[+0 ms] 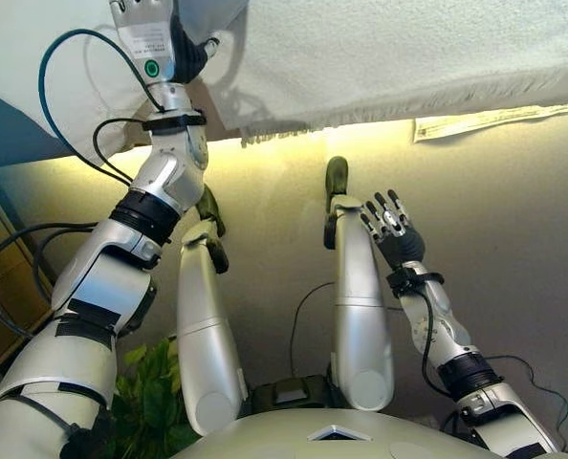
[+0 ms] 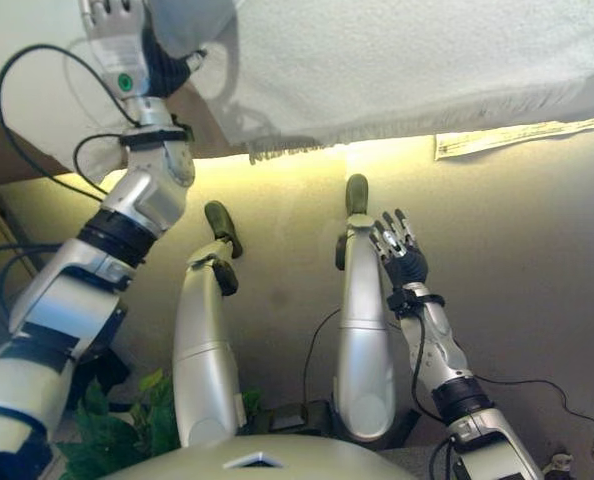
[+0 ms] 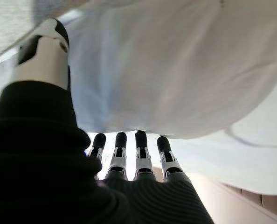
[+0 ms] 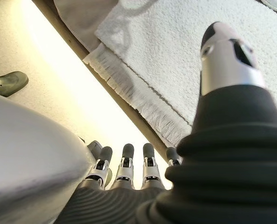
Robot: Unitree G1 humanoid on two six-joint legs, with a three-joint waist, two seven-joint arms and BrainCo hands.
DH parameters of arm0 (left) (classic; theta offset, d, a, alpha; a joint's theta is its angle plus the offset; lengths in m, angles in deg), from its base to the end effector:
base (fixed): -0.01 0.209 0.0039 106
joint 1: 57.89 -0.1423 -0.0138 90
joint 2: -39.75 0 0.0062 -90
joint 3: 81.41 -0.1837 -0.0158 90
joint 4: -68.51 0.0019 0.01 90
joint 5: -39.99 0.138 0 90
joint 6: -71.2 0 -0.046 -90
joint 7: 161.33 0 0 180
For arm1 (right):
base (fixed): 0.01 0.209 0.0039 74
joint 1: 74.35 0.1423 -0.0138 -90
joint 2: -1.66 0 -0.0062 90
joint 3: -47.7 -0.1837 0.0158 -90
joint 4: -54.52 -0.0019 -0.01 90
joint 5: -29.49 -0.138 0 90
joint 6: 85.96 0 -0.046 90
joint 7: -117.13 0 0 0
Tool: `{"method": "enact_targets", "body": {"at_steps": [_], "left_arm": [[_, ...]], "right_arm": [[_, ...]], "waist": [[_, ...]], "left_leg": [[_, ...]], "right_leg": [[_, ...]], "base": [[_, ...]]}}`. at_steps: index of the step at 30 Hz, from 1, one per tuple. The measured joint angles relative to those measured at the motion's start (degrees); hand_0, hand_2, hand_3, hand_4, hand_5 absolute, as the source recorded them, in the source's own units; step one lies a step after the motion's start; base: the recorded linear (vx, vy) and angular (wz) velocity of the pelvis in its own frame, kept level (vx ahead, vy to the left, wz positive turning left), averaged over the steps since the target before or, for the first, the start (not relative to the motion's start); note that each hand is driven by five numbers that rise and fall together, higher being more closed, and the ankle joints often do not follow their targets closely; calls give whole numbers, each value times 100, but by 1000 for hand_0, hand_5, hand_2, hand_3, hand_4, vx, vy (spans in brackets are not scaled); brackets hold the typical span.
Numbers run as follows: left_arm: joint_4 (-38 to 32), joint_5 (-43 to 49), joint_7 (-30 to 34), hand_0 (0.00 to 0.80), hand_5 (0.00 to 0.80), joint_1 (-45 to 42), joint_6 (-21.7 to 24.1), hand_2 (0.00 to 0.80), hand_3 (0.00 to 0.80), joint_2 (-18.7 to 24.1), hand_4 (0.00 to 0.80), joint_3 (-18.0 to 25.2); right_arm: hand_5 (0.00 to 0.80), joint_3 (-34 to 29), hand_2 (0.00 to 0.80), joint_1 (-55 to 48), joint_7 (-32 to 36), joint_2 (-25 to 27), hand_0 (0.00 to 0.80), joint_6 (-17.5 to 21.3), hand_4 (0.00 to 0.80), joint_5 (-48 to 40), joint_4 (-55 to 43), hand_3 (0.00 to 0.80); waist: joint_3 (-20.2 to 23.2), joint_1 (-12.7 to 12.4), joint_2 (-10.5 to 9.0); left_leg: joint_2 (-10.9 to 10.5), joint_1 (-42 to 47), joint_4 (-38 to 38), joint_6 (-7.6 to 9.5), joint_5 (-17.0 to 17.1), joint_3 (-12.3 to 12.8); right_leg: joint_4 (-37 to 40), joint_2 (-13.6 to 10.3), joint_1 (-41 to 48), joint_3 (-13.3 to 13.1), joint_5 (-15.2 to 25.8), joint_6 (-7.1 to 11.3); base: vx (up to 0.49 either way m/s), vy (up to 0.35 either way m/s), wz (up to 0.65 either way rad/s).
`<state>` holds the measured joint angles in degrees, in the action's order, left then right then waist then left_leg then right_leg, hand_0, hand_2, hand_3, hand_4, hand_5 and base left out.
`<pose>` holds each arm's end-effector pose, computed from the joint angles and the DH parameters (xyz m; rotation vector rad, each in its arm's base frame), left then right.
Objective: Make the bed neatly
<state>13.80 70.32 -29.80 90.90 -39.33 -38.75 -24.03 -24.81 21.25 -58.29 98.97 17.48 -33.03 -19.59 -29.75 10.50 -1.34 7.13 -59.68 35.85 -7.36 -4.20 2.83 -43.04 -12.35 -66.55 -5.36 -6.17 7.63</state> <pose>0.3532 0.1494 0.1918 1.2303 -0.6576 0.7379 0.2128 -0.1928 0.0185 0.6301 0.0809 0.0942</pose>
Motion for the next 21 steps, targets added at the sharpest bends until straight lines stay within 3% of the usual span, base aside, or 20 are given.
{"method": "enact_targets", "body": {"at_steps": [1,2,3,21], "left_arm": [[4,-25,40,552,552,7,-21,552,552,0,552,-7],[8,-74,107,750,750,21,-44,750,750,2,750,-15],[20,-114,138,800,800,57,-70,800,800,4,800,-35],[194,-312,188,800,800,632,-88,800,800,288,800,-109]], "right_arm": [[0,4,0,-1,-1,0,0,3,0,0,0,0],[0,2,0,-2,0,0,0,13,0,0,-3,0],[0,2,0,-1,0,2,0,33,0,0,-4,0],[0,42,0,-19,-12,1,0,212,0,8,-223,0]], "waist": [[0,10,0],[0,30,0],[0,41,0],[2,101,10]], "left_leg": [[-4,1,2,0,0,1],[-6,1,3,0,0,3],[-17,1,0,0,0,3],[-76,-15,-35,-17,21,41]], "right_leg": [[0,-6,-1,1,-1,1],[-2,-8,-1,1,-7,5],[-6,-19,-2,1,-13,9],[-102,-95,-80,-24,-94,16]], "base": [[0,0,0],[-11,9,3],[-10,10,4],[-1,3,2]]}}
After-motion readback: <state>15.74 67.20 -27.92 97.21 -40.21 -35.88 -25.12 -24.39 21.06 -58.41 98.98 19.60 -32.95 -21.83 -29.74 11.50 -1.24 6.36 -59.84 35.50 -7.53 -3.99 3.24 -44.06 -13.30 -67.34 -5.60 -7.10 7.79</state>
